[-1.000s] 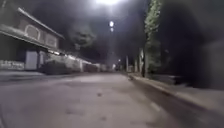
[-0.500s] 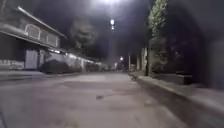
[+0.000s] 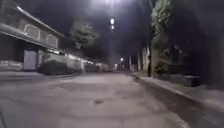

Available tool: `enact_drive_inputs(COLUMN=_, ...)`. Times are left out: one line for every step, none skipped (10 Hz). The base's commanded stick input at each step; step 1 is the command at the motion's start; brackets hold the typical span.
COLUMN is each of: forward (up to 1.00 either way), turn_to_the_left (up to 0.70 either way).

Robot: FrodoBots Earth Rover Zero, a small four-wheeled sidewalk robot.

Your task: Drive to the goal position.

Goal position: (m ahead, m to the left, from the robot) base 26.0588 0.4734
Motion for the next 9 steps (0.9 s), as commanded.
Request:
enact_drive_inputs(forward=0.70, turn_to_the_left=-0.03)
enact_drive_inputs(forward=0.70, turn_to_the_left=-0.15)
enact_drive_inputs(forward=0.70, turn_to_the_left=-0.35)
enact_drive_inputs(forward=0.70, turn_to_the_left=-0.35)
enact_drive_inputs(forward=0.70, turn_to_the_left=-0.35)
enact_drive_inputs(forward=0.70, turn_to_the_left=-0.26)
enact_drive_inputs(forward=0.70, turn_to_the_left=-0.11)
enact_drive_inputs(forward=0.70, turn_to_the_left=0.00)
enact_drive_inputs(forward=0.70, turn_to_the_left=0.00)
